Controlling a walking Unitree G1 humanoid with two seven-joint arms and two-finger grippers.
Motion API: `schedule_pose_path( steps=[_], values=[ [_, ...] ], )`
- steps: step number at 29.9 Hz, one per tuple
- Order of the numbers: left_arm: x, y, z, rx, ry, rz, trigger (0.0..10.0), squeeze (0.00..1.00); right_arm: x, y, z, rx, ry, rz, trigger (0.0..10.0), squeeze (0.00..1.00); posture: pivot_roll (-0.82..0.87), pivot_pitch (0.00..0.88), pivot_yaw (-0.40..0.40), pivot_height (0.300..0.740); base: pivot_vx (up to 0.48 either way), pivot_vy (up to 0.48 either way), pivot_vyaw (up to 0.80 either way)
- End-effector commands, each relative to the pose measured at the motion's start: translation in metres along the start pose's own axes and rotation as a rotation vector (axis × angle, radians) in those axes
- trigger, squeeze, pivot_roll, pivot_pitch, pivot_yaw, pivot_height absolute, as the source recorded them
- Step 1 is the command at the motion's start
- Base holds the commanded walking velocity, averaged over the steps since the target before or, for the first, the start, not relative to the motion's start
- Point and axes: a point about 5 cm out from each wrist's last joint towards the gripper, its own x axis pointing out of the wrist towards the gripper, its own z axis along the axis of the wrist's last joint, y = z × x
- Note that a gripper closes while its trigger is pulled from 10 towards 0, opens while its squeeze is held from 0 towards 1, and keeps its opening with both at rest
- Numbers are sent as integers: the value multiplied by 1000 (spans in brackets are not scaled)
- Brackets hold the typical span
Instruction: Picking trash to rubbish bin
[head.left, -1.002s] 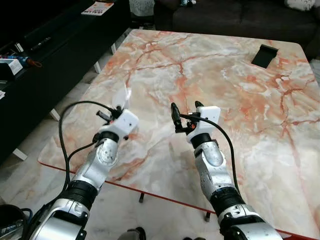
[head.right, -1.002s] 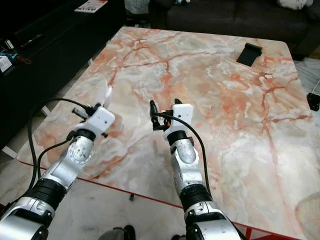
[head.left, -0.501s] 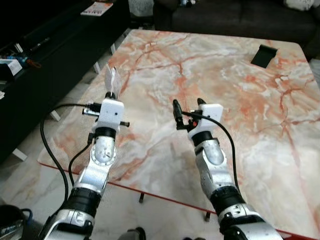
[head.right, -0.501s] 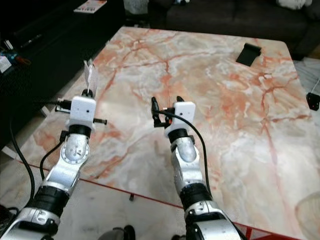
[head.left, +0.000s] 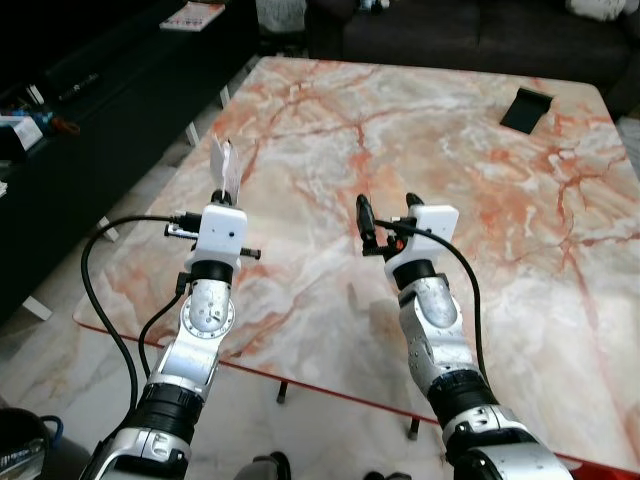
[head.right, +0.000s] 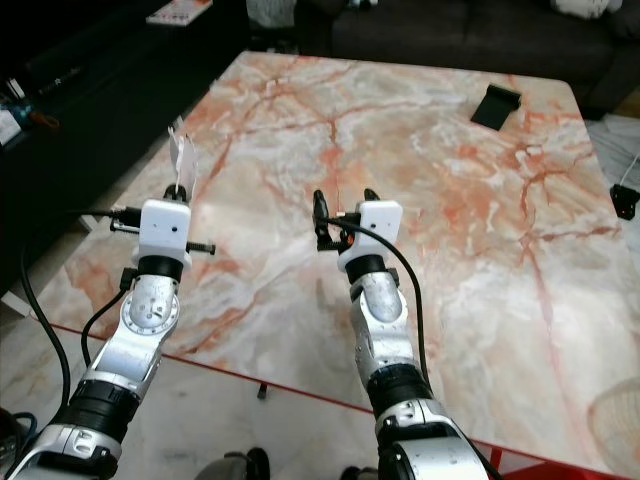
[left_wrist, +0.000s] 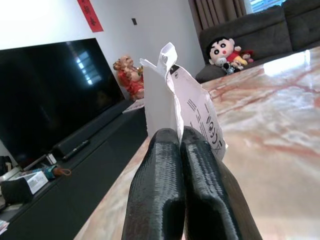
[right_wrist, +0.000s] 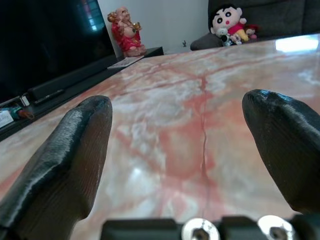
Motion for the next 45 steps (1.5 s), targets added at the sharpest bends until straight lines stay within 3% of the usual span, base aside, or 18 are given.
schedule_pose_path(
  steps=[1,33,42,44,45],
  values=[
    [0,3,2,-8,-7,8,10000,0,1,3,2,4,-15,4,10000,0,108,100,42,728,-266,0,0],
    [2,9,2,11,-9,20,10000,0,-2,1,-2,6,3,-3,10000,0,105,131,38,728,-269,0,0],
    [-8,18,-19,60,65,11,10000,0,-16,-7,-26,-1,120,-12,10000,0,103,141,34,728,-183,0,0],
    [-17,22,-38,96,139,-13,10000,0,-28,-13,-42,-6,199,-33,10000,0,104,144,32,728,0,0,0],
    [-17,22,-38,96,139,-13,10000,0,-28,-13,-42,-6,199,-33,10000,0,104,144,32,728,0,0,0]
  ],
)
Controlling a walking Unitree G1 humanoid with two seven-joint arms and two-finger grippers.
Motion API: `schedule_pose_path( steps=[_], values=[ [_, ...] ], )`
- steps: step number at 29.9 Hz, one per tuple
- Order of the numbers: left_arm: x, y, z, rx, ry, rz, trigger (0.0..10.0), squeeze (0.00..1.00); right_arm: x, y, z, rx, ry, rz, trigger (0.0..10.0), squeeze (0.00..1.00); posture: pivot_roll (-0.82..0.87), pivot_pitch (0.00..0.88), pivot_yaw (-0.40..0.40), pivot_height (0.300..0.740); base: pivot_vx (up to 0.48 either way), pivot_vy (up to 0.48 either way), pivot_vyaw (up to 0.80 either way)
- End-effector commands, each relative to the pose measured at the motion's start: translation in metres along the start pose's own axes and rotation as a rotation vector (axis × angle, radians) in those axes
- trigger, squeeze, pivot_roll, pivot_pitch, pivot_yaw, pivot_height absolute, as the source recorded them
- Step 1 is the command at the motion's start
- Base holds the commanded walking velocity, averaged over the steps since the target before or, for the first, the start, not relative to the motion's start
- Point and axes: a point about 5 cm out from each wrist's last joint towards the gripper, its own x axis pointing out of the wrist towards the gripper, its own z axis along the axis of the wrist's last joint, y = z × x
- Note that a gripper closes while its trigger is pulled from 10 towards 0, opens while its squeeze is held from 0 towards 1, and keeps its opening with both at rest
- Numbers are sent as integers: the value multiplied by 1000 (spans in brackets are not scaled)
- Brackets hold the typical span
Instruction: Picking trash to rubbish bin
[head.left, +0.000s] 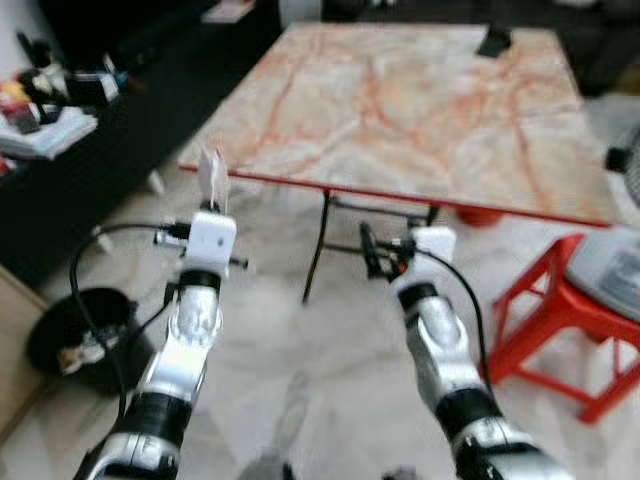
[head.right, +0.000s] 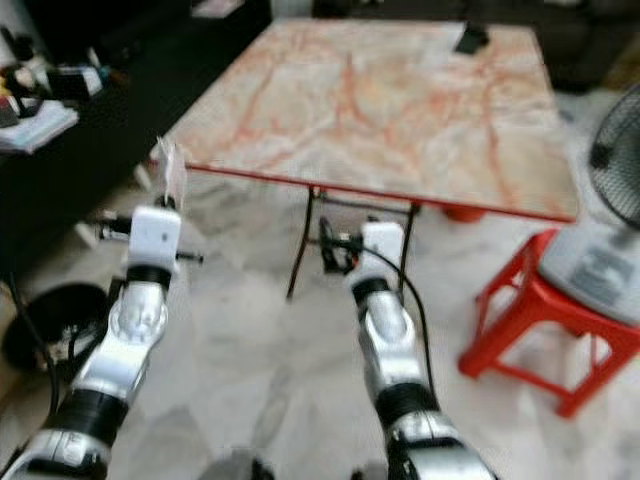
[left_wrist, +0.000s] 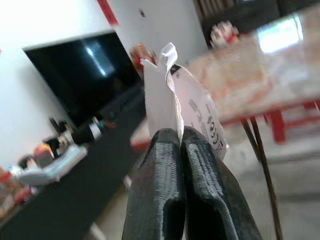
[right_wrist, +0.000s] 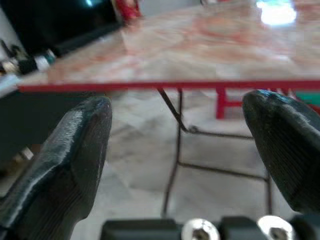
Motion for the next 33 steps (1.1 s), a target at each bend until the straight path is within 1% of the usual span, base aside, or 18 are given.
schedule_pose_path(
  steps=[1,2,3,4,5,6,7,9,13,15,17,22,23,24,25,26,31,33],
  values=[
    [-7,6,-18,36,66,-14,10000,0,-5,4,-13,6,64,8,10000,0,101,146,30,728,0,0,0],
    [-18,8,-40,61,154,-42,10000,0,-15,-2,-31,6,150,-10,10000,0,100,151,30,728,0,0,0],
    [-18,8,-40,61,154,-42,10000,0,-15,-2,-31,6,150,-10,10000,0,100,151,30,728,0,0,0],
    [-34,12,-64,58,267,-43,10000,0,-28,-9,-51,8,247,-32,10000,0,98,155,28,728,0,0,0],
    [-41,15,-75,51,324,-41,10000,0,-36,-12,-59,17,294,-42,10000,0,100,155,26,728,0,0,0],
    [-41,15,-75,51,324,-41,10000,0,-36,-12,-59,17,294,-42,10000,0,100,155,26,728,0,0,0],
    [-48,16,-84,47,371,-43,10000,0,-42,-15,-67,25,336,-54,10000,0,101,156,26,728,0,0,0],
    [-72,21,-110,56,508,-61,10000,0,-66,-22,-91,45,470,-87,10000,0,100,161,22,728,0,0,0],
    [-109,28,-140,56,710,-63,10000,0,-104,-30,-122,32,667,-131,10000,0,98,167,18,728,0,0,0],
    [-120,29,-147,58,765,-61,10000,0,-115,-33,-129,52,711,-157,10000,0,98,169,16,728,0,0,0],
    [-140,30,-157,59,853,-71,10000,0,-132,-35,-139,68,772,-184,10000,0,100,174,14,728,0,0,0],
    [-153,30,-163,60,911,-90,10000,0,-140,-35,-143,97,797,-204,10000,0,100,174,13,728,0,0,0],
    [-169,28,-169,49,989,-91,10000,0,-150,-34,-149,80,845,-205,10000,0,98,176,12,728,0,0,587],
    [-177,28,-172,44,1026,-88,10000,0,-154,-34,-151,78,863,-207,10000,0,98,176,12,728,0,0,800],
    [-177,28,-172,44,1026,-88,10000,0,-154,-34,-151,78,863,-207,10000,0,98,176,12,728,0,0,800],
    [-188,28,-175,45,1072,-85,10000,0,-159,-33,-154,78,886,-216,10000,0,96,174,10,728,0,0,800],
    [-213,28,-181,32,1167,-73,10000,0,-170,-33,-160,63,941,-233,10000,0,94,173,11,728,0,0,800],
    [-217,28,-181,34,1173,-76,10000,0,-171,-34,-160,64,942,-252,10000,0,93,170,11,728,0,0,800]
  ],
)
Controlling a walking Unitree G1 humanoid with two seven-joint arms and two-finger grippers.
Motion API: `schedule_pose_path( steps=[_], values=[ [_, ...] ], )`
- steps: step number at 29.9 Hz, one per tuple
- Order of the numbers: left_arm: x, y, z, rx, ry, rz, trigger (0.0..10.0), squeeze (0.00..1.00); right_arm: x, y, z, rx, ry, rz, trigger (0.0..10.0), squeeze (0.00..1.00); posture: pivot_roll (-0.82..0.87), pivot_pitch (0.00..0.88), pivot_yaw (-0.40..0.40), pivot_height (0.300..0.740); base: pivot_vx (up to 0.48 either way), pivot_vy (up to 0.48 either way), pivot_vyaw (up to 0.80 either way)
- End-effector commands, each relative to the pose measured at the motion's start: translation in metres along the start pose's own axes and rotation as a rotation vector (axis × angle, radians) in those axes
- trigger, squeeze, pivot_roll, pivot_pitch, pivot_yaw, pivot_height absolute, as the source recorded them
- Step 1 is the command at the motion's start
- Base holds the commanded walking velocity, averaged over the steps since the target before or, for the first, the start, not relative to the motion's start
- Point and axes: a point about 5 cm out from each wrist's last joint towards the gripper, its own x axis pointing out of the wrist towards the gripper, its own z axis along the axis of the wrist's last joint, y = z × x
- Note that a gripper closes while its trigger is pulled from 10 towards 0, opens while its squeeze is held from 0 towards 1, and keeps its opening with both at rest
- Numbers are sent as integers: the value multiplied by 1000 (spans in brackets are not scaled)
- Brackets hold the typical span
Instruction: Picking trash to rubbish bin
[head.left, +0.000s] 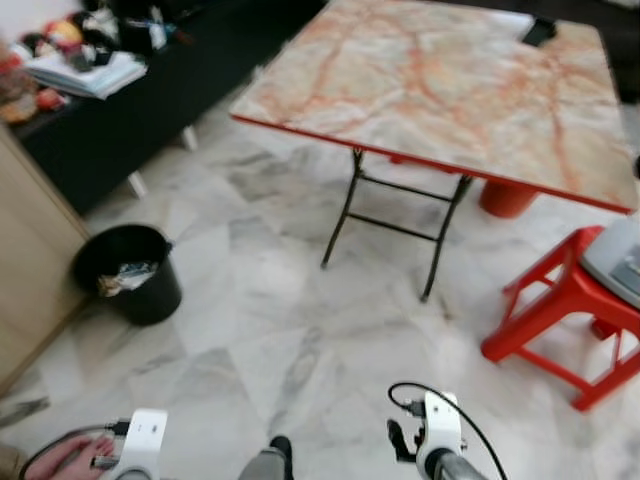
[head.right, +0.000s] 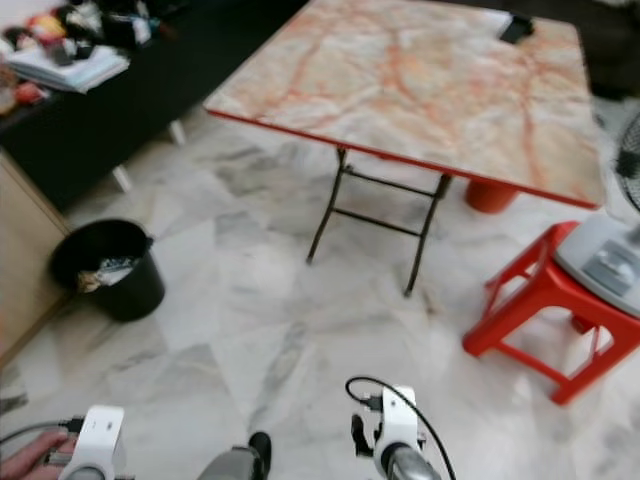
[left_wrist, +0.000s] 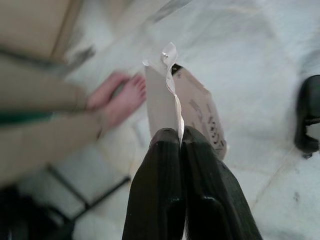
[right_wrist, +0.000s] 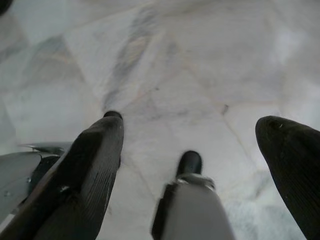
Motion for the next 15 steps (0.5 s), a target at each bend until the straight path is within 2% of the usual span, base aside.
schedule_pose_path(
  steps=[1,13,15],
  values=[
    [-4,-1,-15,-4,52,-5,10000,0,-2,-3,-7,13,27,-21,10000,0,93,170,11,728,0,0,800],
    [-7,-1,-24,-16,73,-1,10000,0,-4,-6,-14,4,50,-22,10000,0,85,147,10,728,0,0,800],
    [-7,-1,-24,-20,72,-1,10000,0,-4,-5,-14,7,52,-17,10000,0,85,145,10,728,0,0,494]
  ],
)
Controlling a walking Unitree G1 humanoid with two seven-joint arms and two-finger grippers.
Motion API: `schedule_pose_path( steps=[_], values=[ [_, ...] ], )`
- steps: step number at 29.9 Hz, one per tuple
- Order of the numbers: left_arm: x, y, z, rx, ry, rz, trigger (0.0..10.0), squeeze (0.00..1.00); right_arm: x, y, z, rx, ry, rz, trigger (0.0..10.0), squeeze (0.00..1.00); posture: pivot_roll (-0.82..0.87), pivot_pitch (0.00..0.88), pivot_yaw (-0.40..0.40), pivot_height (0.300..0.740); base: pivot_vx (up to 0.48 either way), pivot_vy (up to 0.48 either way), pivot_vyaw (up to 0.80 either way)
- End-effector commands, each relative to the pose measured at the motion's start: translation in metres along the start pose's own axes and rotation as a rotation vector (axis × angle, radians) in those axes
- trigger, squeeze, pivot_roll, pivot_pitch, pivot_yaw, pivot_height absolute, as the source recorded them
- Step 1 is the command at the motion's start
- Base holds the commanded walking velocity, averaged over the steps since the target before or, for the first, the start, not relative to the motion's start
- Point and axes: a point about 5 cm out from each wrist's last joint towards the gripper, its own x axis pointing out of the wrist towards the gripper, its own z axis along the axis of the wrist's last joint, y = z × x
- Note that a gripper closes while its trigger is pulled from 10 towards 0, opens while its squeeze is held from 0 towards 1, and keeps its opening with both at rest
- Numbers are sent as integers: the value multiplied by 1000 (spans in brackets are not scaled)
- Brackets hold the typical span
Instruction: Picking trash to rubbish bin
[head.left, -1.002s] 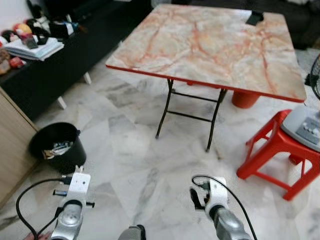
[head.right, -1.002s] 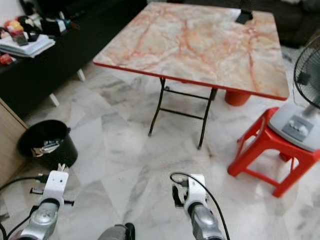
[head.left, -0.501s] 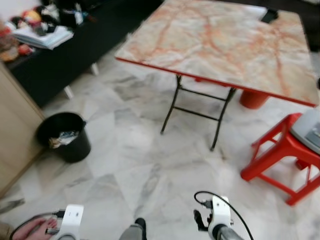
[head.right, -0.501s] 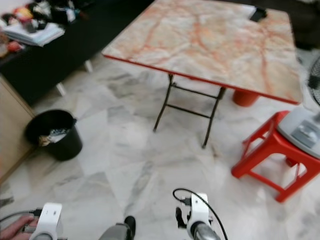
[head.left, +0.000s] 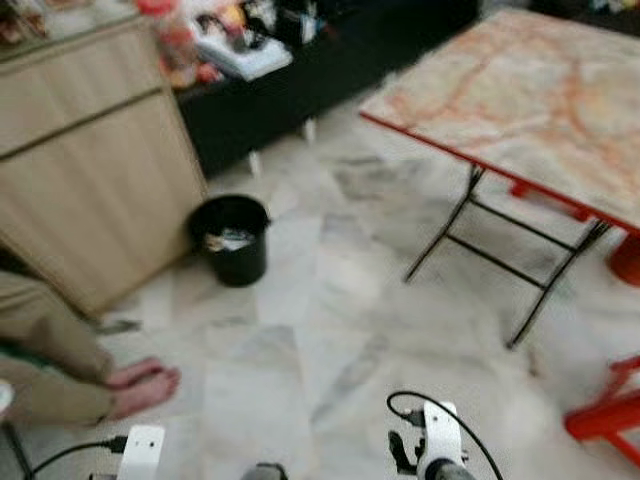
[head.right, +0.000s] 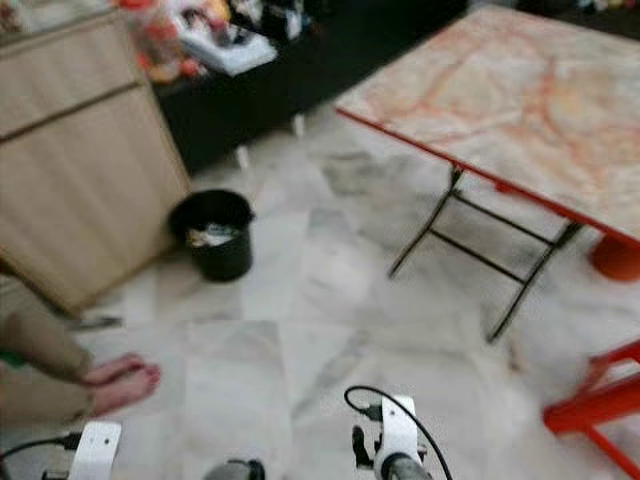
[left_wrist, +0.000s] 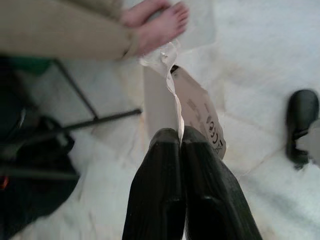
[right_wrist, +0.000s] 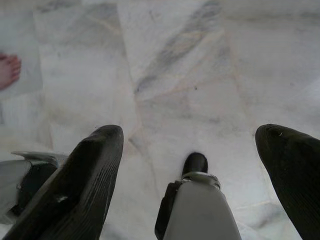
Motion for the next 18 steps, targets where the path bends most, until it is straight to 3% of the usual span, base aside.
schedule_pose_path(
  steps=[1,4,18],
  values=[
    [-2,-1,-8,-10,33,-5,10000,0,-1,0,-5,13,18,3,10000,0,85,141,10,728,0,0,0],
    [-1,-2,-5,-7,27,-12,10000,0,0,2,-3,27,12,17,10000,0,86,136,9,728,101,0,0],
    [-1,-7,-4,12,35,-14,10000,0,0,8,-3,21,17,43,10000,0,92,157,7,728,434,0,-38]
  ],
)
